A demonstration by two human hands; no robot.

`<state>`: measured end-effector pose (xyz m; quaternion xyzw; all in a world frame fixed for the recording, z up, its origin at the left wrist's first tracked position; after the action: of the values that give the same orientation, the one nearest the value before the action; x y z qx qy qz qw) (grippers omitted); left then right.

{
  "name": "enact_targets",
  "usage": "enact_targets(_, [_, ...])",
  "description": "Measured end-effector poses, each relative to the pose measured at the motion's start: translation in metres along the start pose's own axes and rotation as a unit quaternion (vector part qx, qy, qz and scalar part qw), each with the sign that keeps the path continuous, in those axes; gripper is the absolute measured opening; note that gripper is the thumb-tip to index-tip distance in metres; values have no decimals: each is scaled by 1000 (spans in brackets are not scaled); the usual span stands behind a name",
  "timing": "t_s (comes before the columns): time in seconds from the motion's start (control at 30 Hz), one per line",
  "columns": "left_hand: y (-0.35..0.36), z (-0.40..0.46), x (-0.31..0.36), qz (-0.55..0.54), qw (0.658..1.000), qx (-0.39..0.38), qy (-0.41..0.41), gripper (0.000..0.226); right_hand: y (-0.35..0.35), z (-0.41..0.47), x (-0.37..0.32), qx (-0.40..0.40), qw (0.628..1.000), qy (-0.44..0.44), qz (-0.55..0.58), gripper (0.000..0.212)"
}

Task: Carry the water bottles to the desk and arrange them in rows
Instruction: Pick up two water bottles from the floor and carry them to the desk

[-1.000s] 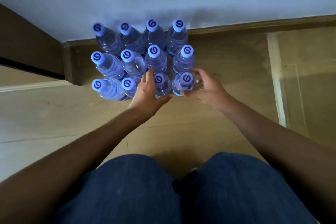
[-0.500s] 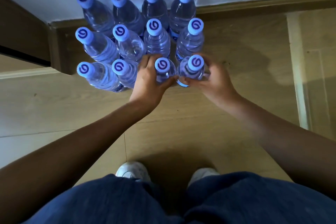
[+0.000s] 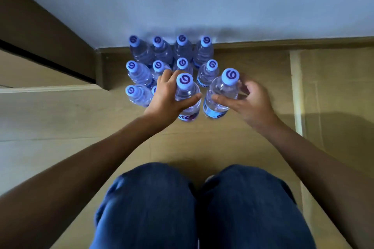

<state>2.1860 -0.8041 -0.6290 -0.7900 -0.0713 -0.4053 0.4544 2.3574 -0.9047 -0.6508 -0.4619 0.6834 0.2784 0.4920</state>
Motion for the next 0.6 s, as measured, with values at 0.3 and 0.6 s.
enact_targets(0.3, [-184,-98,133,-85,995,28,-40,30,46,-92,-239,-69,996,-48,-10,46])
enact_targets(0.6, [-393,-239,229,-157,967,157,-124,34,135,-195,-468,-193,971,-135,-29,51])
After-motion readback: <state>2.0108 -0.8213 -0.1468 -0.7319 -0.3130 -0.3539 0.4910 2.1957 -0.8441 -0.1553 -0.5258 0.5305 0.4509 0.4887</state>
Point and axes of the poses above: each hand's wrist, its own z-axis towards the middle knuckle, its own y-axis out of the palm, x = y × z, the point moved 8 cm from there along z, towards the middle knuckle, and after that the axes turned 10 degrees about z, right-handed, at the moved point
